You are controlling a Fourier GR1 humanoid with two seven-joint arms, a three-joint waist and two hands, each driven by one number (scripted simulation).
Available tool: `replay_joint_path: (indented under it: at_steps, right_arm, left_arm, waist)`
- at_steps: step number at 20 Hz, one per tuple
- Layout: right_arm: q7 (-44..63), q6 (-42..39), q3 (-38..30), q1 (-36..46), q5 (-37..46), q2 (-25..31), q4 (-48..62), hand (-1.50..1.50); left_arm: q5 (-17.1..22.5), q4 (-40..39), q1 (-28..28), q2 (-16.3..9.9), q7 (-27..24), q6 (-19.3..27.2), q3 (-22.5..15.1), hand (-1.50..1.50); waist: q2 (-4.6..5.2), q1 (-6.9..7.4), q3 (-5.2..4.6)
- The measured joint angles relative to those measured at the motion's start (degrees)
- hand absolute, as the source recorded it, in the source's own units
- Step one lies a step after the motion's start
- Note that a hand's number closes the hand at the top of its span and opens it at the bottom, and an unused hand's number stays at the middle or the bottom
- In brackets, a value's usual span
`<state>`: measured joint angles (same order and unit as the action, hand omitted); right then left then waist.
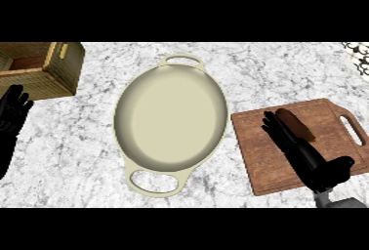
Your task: Pick the sweet potato from the cutting board and place it in the pot
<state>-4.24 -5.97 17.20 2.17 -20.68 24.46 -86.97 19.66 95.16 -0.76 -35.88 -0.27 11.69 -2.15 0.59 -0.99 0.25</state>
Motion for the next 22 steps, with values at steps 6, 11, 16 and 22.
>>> replay_joint_path:
  at_steps: [6, 11, 16, 22]
  right_arm:
    - [-4.8, 1.9, -4.2, 10.1, 12.6, 10.2, 1.7, -1.5]
    - [-0.5, 11.8, -6.2, 13.4, 30.9, 21.9, 7.7, -1.5]
    - [4.0, 18.4, -0.3, 15.9, 47.9, 24.3, 11.8, -1.5]
    - [18.7, 12.5, 6.0, 18.5, 59.7, 24.1, 3.3, -1.5]
  left_arm:
    - [2.9, 0.3, 0.0, 5.8, 2.9, -4.0, -7.6, 0.0]
    - [5.6, 0.2, -0.1, 9.8, 5.5, -6.4, -12.6, 0.0]
    - [6.2, 0.3, 1.7, 13.1, 8.8, -6.4, -16.2, 0.0]
    - [5.4, 0.5, 2.0, 15.3, 10.2, -5.3, -17.1, 0.0]
  waist:
    - [-0.13, 0.47, -0.35]
    - [0.48, 0.15, -0.85]
    - [0.07, 1.59, -0.4]
    - [-0.75, 1.06, -0.26]
